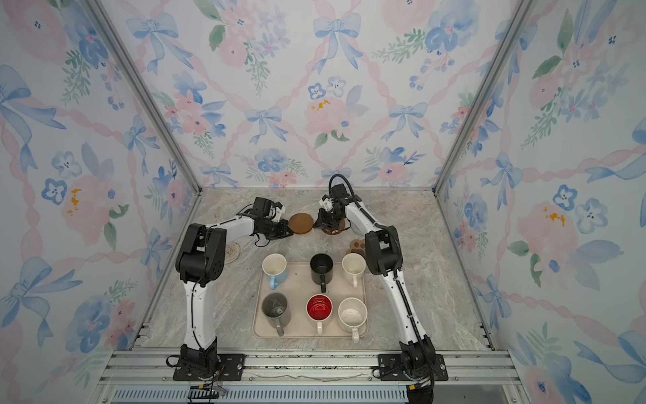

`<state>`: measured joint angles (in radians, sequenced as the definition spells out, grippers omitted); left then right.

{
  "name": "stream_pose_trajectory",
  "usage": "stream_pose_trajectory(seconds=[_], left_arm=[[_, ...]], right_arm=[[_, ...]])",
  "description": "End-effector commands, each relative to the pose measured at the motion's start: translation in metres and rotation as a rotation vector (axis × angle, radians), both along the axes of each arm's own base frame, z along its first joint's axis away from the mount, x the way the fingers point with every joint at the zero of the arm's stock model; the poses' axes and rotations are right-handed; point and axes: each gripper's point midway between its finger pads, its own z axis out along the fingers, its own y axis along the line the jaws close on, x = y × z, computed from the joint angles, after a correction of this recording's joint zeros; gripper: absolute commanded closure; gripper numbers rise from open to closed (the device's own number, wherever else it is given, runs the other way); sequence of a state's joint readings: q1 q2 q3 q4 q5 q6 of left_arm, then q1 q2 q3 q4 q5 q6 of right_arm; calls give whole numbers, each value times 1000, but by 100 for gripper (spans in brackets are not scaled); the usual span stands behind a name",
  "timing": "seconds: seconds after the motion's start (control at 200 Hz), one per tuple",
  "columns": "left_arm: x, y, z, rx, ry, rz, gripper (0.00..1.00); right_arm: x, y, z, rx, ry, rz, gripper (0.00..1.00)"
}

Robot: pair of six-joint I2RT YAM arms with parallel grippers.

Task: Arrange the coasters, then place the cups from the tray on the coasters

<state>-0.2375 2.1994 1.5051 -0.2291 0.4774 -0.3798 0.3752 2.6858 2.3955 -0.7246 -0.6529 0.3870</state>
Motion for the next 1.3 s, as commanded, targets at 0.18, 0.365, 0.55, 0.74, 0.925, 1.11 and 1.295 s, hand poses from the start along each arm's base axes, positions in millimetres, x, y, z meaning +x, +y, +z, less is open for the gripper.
stream_pose_trajectory(seconds=[0.18, 0.365, 0.55, 0.74, 0.925, 1.11, 1.295], left_arm=[[4, 12, 23, 17, -38, 40, 100], [0, 23, 55, 24, -101, 56, 100], [4, 41, 84, 68, -174, 109, 100], [17, 73, 75, 106, -160, 203, 100], [30, 92, 44, 142, -107, 260, 100], [39, 93, 28, 157, -90, 274, 100], [39, 95, 12, 177, -65, 277, 100]], right_arm=[[-4, 7, 2, 17, 0, 9, 100], [-1, -5, 24, 12, -44, -7, 100], [0, -13, 57, 42, -106, -25, 100], [-4, -19, 86, 70, -160, -38, 100], [-10, -34, 108, 109, -207, -87, 100], [-20, -37, 129, 169, -240, -93, 100], [-27, -38, 136, 172, -253, -88, 100]])
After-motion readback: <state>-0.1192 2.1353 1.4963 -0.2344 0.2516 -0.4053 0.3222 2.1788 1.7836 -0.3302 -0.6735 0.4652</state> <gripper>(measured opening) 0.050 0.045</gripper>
